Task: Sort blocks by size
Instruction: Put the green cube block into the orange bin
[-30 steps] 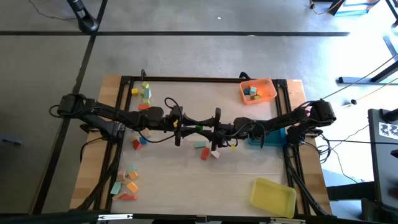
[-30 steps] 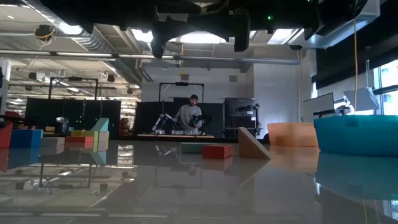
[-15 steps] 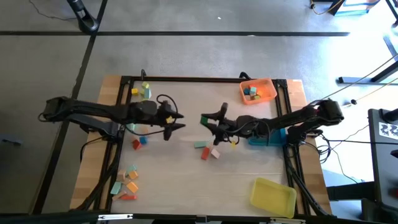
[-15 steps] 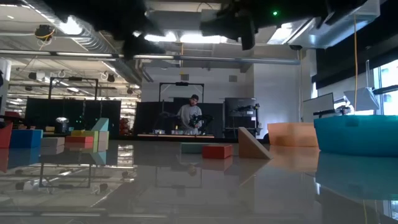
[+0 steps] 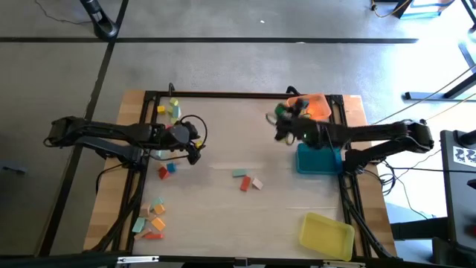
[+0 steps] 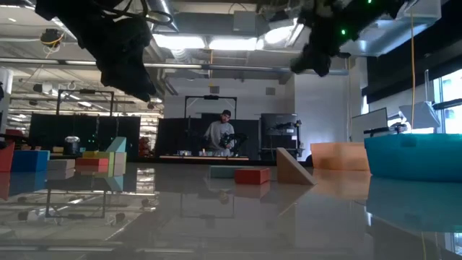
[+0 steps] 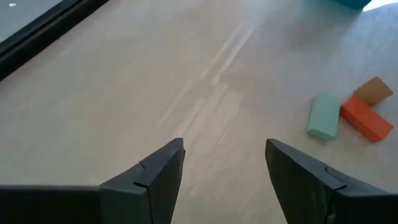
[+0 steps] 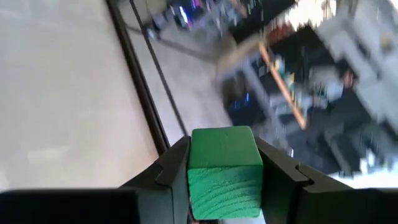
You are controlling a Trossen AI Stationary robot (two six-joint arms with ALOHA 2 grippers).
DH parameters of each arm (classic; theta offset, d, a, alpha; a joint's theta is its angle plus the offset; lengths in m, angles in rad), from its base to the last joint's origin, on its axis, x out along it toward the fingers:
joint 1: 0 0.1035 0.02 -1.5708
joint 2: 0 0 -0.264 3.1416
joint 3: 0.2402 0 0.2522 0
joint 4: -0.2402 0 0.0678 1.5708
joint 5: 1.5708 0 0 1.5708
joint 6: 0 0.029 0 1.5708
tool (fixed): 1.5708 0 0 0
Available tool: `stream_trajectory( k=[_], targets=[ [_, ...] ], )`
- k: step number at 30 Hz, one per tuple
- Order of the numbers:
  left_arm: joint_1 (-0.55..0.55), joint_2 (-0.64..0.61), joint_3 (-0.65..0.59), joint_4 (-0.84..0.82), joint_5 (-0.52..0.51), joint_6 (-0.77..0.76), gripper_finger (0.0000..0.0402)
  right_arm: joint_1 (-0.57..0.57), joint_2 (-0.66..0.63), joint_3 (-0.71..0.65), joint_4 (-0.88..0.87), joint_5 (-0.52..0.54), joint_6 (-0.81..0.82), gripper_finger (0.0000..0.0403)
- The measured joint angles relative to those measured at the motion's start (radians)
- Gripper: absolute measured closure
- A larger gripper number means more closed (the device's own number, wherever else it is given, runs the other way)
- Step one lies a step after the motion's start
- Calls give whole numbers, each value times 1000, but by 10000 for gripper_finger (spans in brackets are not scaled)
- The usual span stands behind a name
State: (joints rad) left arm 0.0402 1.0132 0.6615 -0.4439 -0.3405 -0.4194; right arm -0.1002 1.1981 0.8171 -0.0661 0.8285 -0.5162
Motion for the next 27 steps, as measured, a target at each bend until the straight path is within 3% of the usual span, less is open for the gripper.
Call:
stream_trajectory(
  k=[7,15,19,27],
  targets=[
    [0,1,0,7,0,0,187,-277,-23,0,-223,-145,176,262],
    [0,2,0,7,0,0,187,-575,-23,0,-396,-461,410,262],
    [0,2,0,10,0,0,187,-662,-23,0,-435,-575,456,262],
    [0,2,0,10,0,0,187,-728,-23,0,-440,-608,527,232]
  ],
)
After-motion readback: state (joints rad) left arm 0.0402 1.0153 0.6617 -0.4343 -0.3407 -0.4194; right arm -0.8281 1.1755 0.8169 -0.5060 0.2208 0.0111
